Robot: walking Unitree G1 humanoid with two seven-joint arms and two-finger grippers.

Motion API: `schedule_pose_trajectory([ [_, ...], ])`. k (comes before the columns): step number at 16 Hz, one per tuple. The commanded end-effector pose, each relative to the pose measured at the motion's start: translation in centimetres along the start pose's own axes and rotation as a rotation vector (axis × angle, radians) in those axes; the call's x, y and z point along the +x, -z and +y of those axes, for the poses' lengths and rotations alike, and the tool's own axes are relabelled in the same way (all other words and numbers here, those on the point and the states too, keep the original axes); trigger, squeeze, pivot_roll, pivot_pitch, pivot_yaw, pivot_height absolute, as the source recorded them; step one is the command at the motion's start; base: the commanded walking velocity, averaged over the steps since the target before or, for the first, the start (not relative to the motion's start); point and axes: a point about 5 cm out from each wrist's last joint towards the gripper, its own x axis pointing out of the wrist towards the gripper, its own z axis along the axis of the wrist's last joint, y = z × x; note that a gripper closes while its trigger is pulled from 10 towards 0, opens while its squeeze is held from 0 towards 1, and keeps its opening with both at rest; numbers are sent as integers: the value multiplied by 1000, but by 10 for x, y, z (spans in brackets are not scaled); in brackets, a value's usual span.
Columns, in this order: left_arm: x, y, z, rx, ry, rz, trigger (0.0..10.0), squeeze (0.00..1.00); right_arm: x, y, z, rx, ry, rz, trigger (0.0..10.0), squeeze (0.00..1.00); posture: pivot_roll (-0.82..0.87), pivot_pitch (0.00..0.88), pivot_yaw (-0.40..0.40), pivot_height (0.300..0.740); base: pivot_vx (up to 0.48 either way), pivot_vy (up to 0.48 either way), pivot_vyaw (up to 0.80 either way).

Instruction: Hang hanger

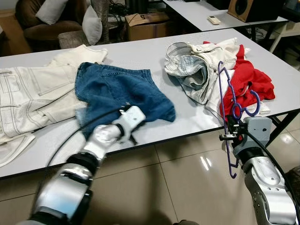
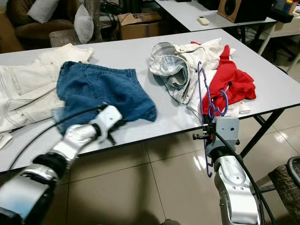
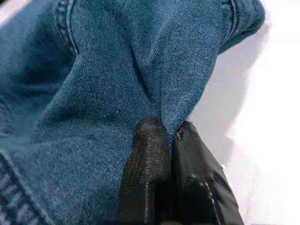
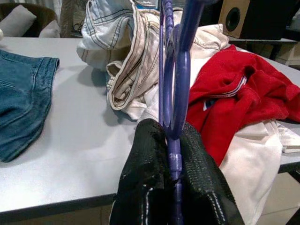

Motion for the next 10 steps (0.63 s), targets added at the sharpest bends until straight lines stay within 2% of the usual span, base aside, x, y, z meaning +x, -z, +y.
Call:
schedule_pose_trajectory([
  [1,-5,-8,9,88,12,-49,0,0,0,-5,0,-21,-4,-22,10000,0,-220,0,42,740,0,0,0],
  [2,-10,-21,19,114,23,-136,0,0,0,-5,1,-21,-6,-23,10000,0,-220,0,42,740,0,0,0],
  [3,-22,-43,38,200,42,-256,0,0,1,-5,2,-23,-10,-25,10000,0,-216,0,42,740,0,0,0],
  [4,-27,-48,44,233,53,-282,0,0,1,-5,2,-23,-11,-26,10000,0,-208,0,41,740,0,0,0],
  [5,-52,-57,74,327,47,-302,0,0,1,-4,4,-22,-15,-27,10000,0,-199,0,44,740,0,0,0],
  [6,-70,-48,90,368,57,-220,0,0,1,-3,5,-20,-17,-27,10000,0,-192,0,45,740,0,0,0],
  [8,-90,-33,106,374,37,-114,0,0,1,-2,7,-15,-21,-25,10000,0,-180,0,46,740,0,0,0],
  [9,-112,-15,125,356,-78,9,0,0,2,0,11,-7,-30,-22,10000,0,-180,0,46,740,0,0,0],
  [10,-117,-10,129,355,-111,51,235,0,2,1,12,-3,-35,-21,10000,0,-167,0,41,740,0,0,0],
])
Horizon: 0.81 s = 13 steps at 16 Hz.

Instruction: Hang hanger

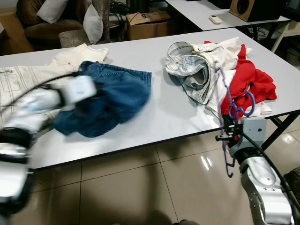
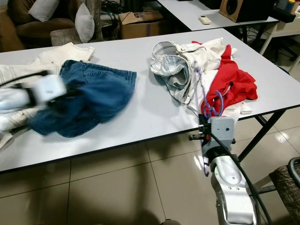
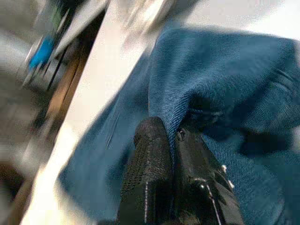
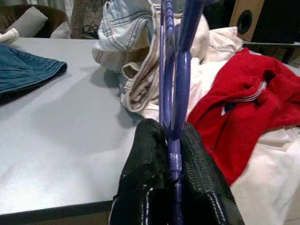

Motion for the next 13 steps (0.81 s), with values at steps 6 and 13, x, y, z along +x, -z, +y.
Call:
schedule_pose_trajectory([
  [6,-28,64,-12,-270,-92,440,10000,1000,8,0,11,18,-33,-17,10000,0,-141,0,38,740,0,0,0],
  [13,-63,82,7,-339,-266,568,10000,1000,14,3,15,26,-57,-9,10000,0,-101,0,25,740,0,0,0],
])
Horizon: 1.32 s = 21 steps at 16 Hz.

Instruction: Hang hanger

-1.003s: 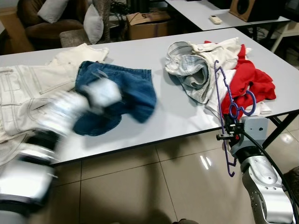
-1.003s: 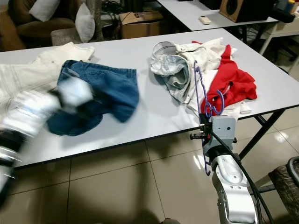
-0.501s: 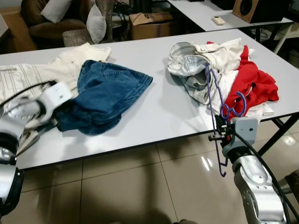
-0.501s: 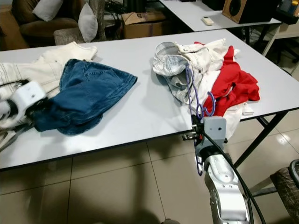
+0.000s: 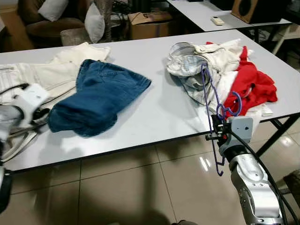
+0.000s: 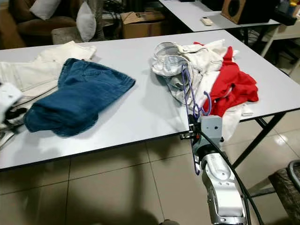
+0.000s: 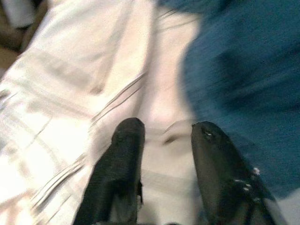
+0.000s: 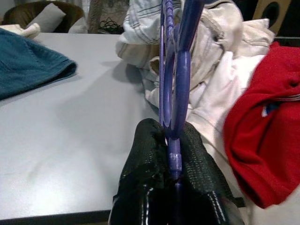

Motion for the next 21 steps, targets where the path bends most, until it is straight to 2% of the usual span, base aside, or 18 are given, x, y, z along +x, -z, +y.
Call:
schedule_pose_trajectory([
  [1,-3,0,7,-32,-33,-17,10000,1000,3,-6,0,0,1,-25,10000,0,-102,0,28,740,0,0,0],
  [2,-4,-6,9,-83,-30,-78,10000,1000,3,-6,0,2,5,-27,10000,0,-106,0,32,740,0,0,0],
  [4,-11,0,6,-30,140,-59,10000,1000,0,-7,-3,6,20,-32,10000,0,-111,0,42,740,0,0,0],
  [5,-11,-7,5,-102,182,-150,10000,1000,0,-7,-5,4,26,-33,10000,0,-109,0,45,740,0,0,0],
  [7,-6,-41,-3,-199,254,-372,10000,1000,1,-7,-7,4,38,-35,10000,0,-108,0,44,740,0,0,0],
  [8,-1,-69,-14,-245,308,-523,10000,1000,2,-9,-7,6,40,-39,10000,0,-109,0,44,740,0,0,0],
  [9,4,-89,-23,-286,340,-616,10000,1000,3,-10,-6,7,39,-43,10000,0,-108,0,44,740,0,0,0],
  [10,9,-111,-39,-309,387,-691,10000,1000,5,-11,-5,6,36,-46,10000,0,-108,0,44,740,0,0,0],
  [11,9,-111,-39,-309,387,-691,10000,1000,5,-11,-5,6,36,-46,10000,0,-108,0,44,740,0,0,0],
  [12,13,-121,-49,-317,417,-711,10000,1000,6,-12,-5,6,36,-48,10000,0,-108,0,45,740,0,0,0],
  [13,24,-146,-91,-299,536,-718,10000,0,7,-13,-5,6,35,-51,10000,0,-120,0,50,740,0,0,0],
  [14,29,-159,-120,-283,604,-703,10000,0,8,-14,-4,6,36,-52,10000,0,-125,0,55,740,0,0,0],
  [16,40,-165,-173,-235,626,-606,10000,0,6,-15,-5,7,49,-58,10000,0,-146,0,72,740,0,0,0],
  [17,40,-165,-173,-235,626,-606,10000,0,6,-15,-5,7,49,-58,10000,0,-146,0,72,740,0,0,0],
  [18,44,-163,-193,-234,611,-554,10000,0,4,-15,-6,6,58,-58,10000,0,-150,0,75,740,0,0,0],
  [19,46,-161,-198,-225,582,-527,10000,0,3,-15,-6,6,62,-57,10000,0,-150,0,75,740,0,0,0],
  [20,51,-155,-202,-195,486,-465,10000,0,2,-15,-7,5,70,-54,10000,0,-157,2,80,740,0,0,0],
  [21,53,-152,-203,-176,448,-439,10000,0,2,-15,-7,6,72,-53,10000,0,-157,2,80,740,0,0,0],
])
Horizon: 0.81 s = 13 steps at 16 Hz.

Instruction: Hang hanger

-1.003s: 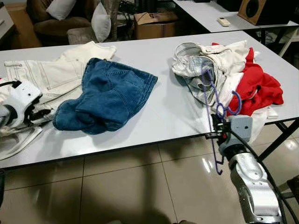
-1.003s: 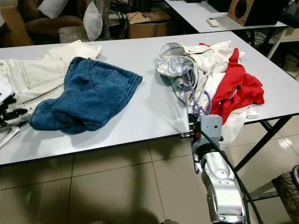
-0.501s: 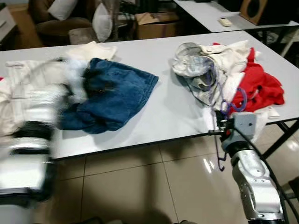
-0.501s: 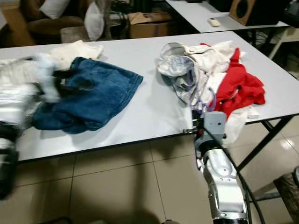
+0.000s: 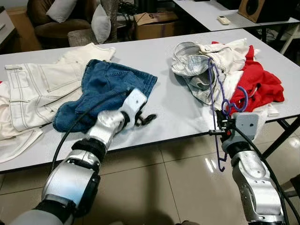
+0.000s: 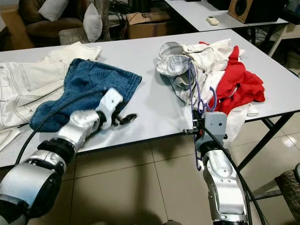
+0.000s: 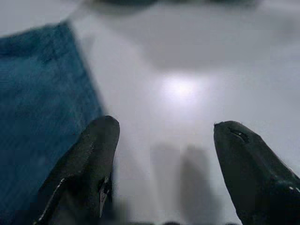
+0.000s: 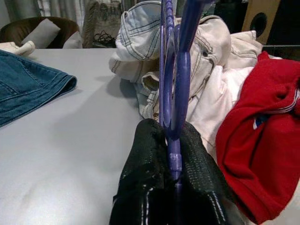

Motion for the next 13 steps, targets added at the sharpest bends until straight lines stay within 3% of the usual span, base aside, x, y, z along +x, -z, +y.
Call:
schedule_pose_trajectory([
  [1,-2,7,5,50,-62,58,10000,0,-1,-3,-2,0,15,-9,10000,0,-157,2,80,740,0,0,0],
  [3,-4,18,6,84,-112,125,10000,0,-1,-3,-1,0,14,-7,10000,0,-157,2,80,740,0,0,0],
  [4,-9,27,14,181,-182,194,10000,0,0,-3,0,1,10,-6,10000,0,-152,3,74,740,0,0,0],
  [7,-16,33,24,286,-261,251,10000,0,1,-3,1,1,4,-5,10000,0,-147,2,69,740,0,0,0],
  [10,-19,40,25,355,-260,298,10000,0,1,-3,2,2,2,-4,10000,0,-145,2,68,740,0,0,0],
  [12,-20,47,24,350,-243,337,10000,0,2,-3,2,2,3,-4,10000,0,-145,2,70,740,0,0,0],
  [13,-21,50,22,312,-232,351,6588,0,2,-3,1,2,4,-4,10000,0,-145,2,70,740,0,0,0],
])
